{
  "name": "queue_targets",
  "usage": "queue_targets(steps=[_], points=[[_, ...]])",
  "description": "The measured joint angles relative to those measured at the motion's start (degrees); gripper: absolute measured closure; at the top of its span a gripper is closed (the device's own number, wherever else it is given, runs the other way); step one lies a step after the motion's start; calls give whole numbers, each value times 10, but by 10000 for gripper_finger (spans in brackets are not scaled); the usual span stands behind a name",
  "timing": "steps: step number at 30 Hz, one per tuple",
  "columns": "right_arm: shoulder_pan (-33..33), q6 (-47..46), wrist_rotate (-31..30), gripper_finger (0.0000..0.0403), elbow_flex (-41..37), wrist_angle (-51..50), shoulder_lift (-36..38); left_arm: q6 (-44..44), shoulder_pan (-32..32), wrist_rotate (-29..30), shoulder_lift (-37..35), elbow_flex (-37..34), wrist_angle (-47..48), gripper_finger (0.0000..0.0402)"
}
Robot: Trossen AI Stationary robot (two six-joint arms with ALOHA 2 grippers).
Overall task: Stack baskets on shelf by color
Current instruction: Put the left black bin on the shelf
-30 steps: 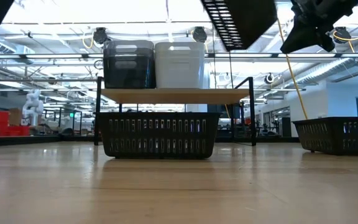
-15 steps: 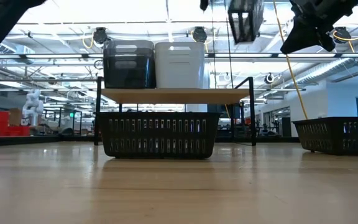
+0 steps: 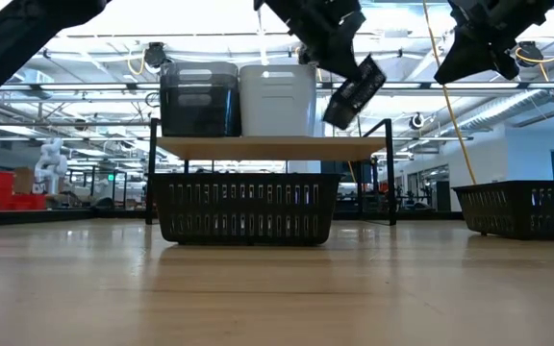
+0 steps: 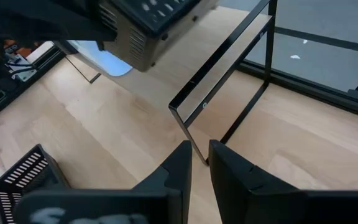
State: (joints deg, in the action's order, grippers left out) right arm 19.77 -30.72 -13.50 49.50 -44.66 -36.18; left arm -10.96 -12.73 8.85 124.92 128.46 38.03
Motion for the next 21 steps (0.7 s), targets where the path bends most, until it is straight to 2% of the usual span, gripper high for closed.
queue_targets(steps=[3, 13, 16, 21], points=[[0, 4, 0, 355, 0, -1, 0, -14, 0, 19, -1, 0, 10, 383], [0, 16, -2, 355, 0, -4, -3, -28, 0, 20, -2, 0, 33, 373], [0, 16, -1, 355, 0, -3, -8, -15, 1, 20, -2, 0, 34, 341], [0, 16, -1, 355, 0, 0, -27, -3, 0, 23, -1, 0, 37, 259]])
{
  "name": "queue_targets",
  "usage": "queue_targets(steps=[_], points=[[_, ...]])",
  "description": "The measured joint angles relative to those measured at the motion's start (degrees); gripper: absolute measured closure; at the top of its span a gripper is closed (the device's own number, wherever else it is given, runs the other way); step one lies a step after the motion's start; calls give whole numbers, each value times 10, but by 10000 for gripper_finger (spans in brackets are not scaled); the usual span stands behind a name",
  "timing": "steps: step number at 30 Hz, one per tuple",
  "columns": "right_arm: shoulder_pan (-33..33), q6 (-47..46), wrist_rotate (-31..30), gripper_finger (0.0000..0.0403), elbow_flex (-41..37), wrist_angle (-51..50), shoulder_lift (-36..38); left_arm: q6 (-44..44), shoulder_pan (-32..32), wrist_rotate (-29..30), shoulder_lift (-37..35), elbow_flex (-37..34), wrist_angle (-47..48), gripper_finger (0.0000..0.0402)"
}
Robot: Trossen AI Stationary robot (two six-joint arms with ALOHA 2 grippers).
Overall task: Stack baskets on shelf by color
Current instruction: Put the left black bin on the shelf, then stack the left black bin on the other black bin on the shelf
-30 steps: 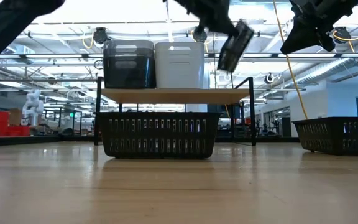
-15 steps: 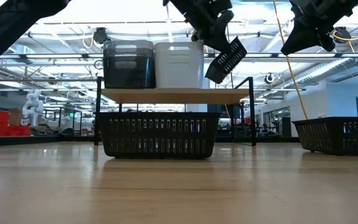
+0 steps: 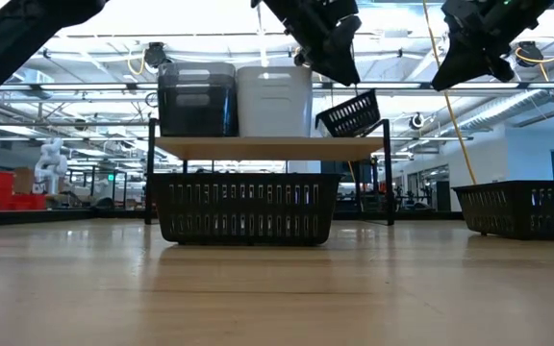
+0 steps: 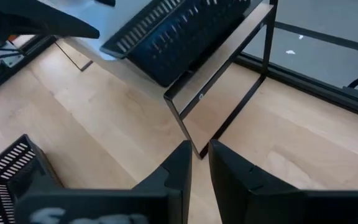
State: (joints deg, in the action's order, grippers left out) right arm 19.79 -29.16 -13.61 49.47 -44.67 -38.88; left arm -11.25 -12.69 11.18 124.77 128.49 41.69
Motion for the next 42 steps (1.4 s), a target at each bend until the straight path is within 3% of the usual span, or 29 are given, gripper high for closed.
queue_targets(steps=[2, 8, 12, 17, 22, 28, 30, 33, 38, 42], points=[[0, 4, -7, 355, 0, 12, -11, 4, 0, 8, 0, 0, -2, 229], [16, 79, -103, 355, 0, 109, -50, -22, 8, 19, -3, 25, -17, 177], [54, 120, -57, 355, 0, 188, -90, -49, 23, 27, -14, 64, -20, 168], [103, 126, 3, 355, 0, 227, -157, -46, 42, 38, -54, 61, 9, 167], [129, 129, 64, 355, 0, 261, -192, 40, 57, 23, -111, 63, 174, 167], [113, 110, 108, 355, 0, 264, -145, 119, 88, -23, -119, 56, 495, 194], [105, 105, 108, 355, 0, 259, -121, 121, 112, -49, -127, 13, 469, 217], [97, 106, 109, 355, 0, 260, -92, 20, 162, -105, -155, -74, 437, 255], [96, 118, 110, 355, 0, 256, -63, -156, 217, -108, -175, -232, 419, 302], [93, 115, 121, 355, 0, 239, -59, -300, 239, -106, -170, -335, 395, 306]])
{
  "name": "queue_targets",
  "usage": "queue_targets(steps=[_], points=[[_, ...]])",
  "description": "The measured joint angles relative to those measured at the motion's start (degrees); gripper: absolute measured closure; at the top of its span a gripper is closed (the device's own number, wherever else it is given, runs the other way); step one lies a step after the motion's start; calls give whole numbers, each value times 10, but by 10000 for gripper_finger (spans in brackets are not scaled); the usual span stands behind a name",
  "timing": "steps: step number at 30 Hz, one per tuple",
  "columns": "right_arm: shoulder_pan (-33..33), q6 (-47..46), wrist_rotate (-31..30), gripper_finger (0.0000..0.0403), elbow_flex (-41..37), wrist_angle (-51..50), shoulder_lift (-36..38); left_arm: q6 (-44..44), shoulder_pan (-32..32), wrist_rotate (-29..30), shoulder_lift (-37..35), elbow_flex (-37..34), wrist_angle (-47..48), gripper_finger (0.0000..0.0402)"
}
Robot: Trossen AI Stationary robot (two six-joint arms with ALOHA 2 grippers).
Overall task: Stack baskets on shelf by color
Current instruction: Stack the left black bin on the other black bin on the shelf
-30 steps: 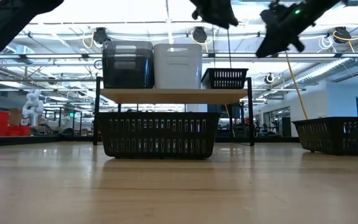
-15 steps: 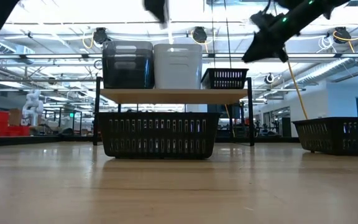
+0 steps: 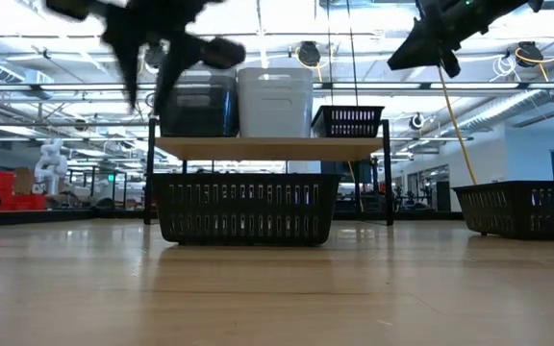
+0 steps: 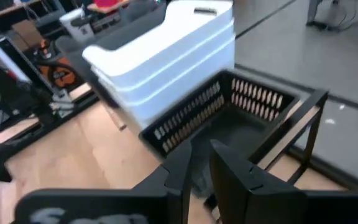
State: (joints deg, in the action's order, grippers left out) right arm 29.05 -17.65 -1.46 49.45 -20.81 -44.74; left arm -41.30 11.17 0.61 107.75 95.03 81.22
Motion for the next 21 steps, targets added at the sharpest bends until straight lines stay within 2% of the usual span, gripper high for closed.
queue_targets(steps=[3, 6, 9, 12, 21], points=[[-6, -16, 3, 355, 0, -23, 1, -73, 6, 32, 5, -60, -71, 300], [-18, -26, 3, 355, 0, -51, 0, -71, 6, 66, 4, -92, -150, 293], [-31, -27, 2, 355, 0, -71, 1, -72, 4, 49, 4, -96, -185, 286], [-40, -34, 2, 355, 0, -83, 1, -110, 3, 19, 4, -99, -209, 280], [-64, -54, 0, 355, 0, -82, 2, -186, -13, 15, 4, -161, -248, 261]])
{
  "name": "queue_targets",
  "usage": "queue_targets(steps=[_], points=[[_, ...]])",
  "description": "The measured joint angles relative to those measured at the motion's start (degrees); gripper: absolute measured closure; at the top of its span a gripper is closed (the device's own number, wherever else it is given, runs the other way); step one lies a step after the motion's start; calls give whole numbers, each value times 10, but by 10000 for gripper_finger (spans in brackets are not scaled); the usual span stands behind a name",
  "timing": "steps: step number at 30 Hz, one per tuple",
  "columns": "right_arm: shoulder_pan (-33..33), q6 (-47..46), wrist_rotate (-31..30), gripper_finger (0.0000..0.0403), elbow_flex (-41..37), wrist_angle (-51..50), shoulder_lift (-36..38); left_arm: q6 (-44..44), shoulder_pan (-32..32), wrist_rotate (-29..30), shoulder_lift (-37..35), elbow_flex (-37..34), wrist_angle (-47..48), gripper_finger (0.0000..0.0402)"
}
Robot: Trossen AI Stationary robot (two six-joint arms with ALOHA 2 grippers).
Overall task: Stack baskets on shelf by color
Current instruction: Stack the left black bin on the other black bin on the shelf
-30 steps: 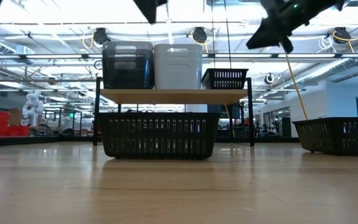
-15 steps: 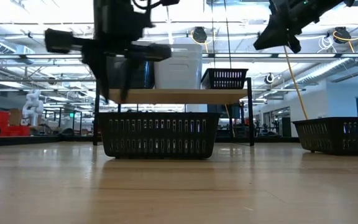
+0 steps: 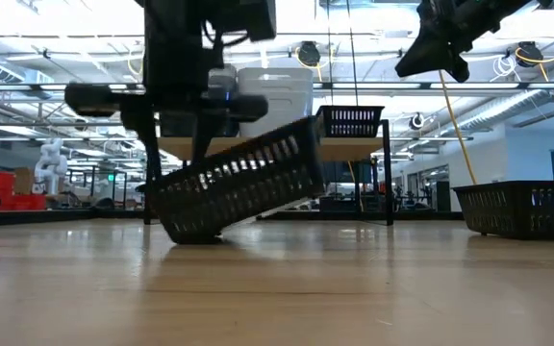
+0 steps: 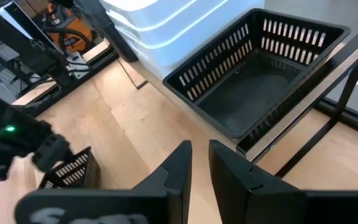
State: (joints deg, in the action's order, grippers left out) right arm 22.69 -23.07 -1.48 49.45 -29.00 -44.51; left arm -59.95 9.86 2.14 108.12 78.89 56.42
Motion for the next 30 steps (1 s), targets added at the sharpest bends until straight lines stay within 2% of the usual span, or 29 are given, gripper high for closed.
queue_targets(steps=[6, 12, 15, 17, 19, 20, 24, 30], points=[[-8, -8, -3, 355, 0, 0, 0, -27, -3, 3, 0, -26, -21, 258], [-8, -17, -4, 355, 0, 0, 0, 6, -3, 9, 0, -28, -64, 261], [-7, -22, -14, 355, 0, 5, 1, 77, -3, 9, 0, -28, -96, 289], [-7, -30, -15, 355, 0, 6, 2, 126, -4, 1, 0, -22, -98, 327], [-7, -33, -15, 355, 0, 11, 3, 136, -4, -27, 0, -7, -83, 375], [-7, -33, -15, 355, 0, 11, 3, 135, -4, -40, 0, 1, -81, 385], [-7, -42, -15, 355, 0, 11, 3, 108, 0, -51, 0, 52, -83, 385], [-15, -49, -14, 355, 0, 11, 7, 85, -7, -56, 0, 185, -77, 393]])
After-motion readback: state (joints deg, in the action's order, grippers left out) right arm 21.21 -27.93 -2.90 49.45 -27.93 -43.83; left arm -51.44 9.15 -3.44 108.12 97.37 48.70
